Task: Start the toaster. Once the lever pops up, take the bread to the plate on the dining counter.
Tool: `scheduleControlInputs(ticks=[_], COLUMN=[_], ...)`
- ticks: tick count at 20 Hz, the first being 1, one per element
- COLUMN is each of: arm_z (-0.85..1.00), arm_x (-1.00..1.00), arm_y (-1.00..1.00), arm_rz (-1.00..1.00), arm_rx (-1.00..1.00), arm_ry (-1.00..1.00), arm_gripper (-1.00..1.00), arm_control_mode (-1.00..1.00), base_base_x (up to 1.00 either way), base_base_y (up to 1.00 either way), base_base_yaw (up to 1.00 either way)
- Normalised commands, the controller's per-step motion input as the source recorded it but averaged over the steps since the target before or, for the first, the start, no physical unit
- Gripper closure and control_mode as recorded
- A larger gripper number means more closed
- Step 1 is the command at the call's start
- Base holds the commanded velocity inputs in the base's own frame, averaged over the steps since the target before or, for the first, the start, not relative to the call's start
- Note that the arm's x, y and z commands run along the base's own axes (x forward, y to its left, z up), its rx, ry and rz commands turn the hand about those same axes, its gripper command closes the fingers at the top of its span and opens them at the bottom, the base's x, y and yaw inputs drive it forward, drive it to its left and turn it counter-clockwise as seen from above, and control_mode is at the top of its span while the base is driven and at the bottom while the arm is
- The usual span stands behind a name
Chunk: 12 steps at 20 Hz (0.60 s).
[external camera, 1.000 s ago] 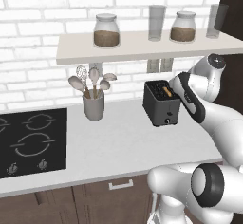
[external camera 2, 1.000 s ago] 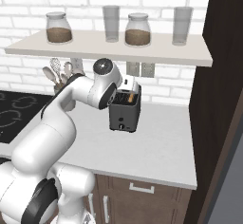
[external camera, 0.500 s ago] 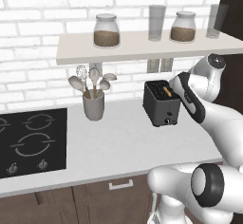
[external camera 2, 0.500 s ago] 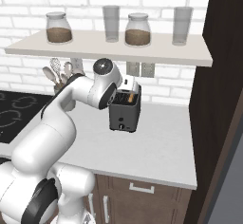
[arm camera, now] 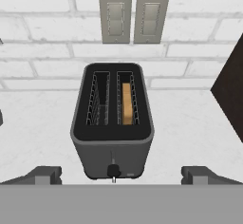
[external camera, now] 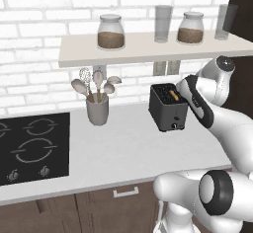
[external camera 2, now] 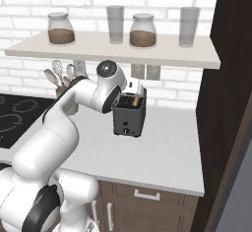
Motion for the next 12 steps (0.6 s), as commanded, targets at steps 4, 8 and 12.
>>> scheduleControlInputs(ticks=[4,8,12], arm_z=[0.00,0.00,0.00], arm_x=[0.00,0.00,0.00], arm_y=[0.00,0.00,0.00], arm_rz=[0.00,0.00,0.00], arm_rx=[0.00,0.00,0.00], arm_ry=[0.00,0.00,0.00], arm_gripper=[-1.00,-1.00,-1.00], arm_control_mode=[-1.00,-1.00,-1.00], base_base_x=[0.00,0.00,0.00], base_base_y=[0.00,0.00,0.00], base_base_yaw=[0.00,0.00,0.00])
